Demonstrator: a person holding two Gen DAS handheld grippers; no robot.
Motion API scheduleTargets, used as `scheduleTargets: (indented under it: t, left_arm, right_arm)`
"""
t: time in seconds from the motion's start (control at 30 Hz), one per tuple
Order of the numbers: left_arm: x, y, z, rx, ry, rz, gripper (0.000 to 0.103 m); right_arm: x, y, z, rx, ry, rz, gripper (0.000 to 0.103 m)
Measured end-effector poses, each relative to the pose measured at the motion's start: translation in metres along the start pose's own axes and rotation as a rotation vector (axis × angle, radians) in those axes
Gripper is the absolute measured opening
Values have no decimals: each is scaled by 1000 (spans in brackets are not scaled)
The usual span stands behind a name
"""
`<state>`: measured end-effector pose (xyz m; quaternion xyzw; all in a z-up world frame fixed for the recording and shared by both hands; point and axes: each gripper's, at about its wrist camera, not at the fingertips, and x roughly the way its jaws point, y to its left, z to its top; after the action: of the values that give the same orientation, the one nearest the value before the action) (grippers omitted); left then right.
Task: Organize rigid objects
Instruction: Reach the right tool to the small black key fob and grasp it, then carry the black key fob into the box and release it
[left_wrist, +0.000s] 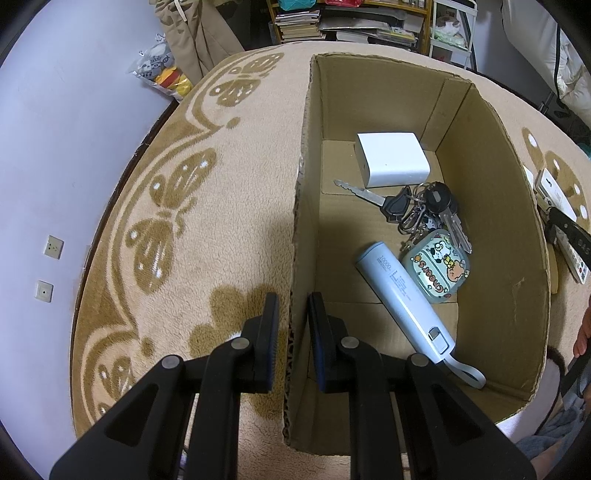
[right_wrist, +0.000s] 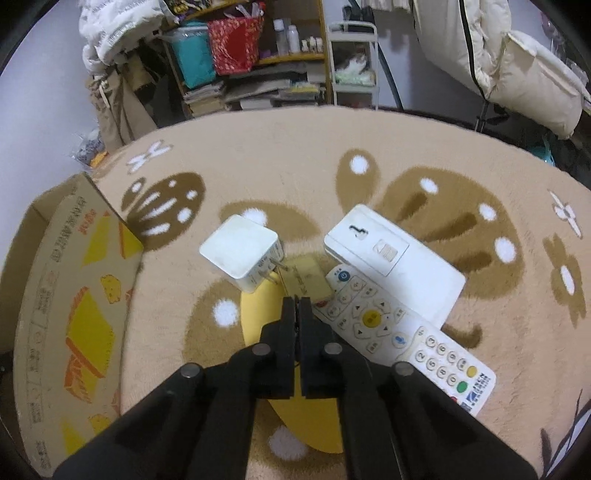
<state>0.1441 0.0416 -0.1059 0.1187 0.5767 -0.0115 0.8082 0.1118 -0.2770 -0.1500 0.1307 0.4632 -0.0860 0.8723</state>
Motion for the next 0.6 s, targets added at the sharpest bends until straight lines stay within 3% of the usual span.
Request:
scheduleTargets:
  t: [0.23,0.6]
  left_arm:
    - [-1,0,0,2,0,3,16]
    - [-1,-3,0,6,0,7,16]
  right_arm:
    - [-33,9,14,-15,-86,86,3]
    - [-81,74,46,-137,-208,211,3]
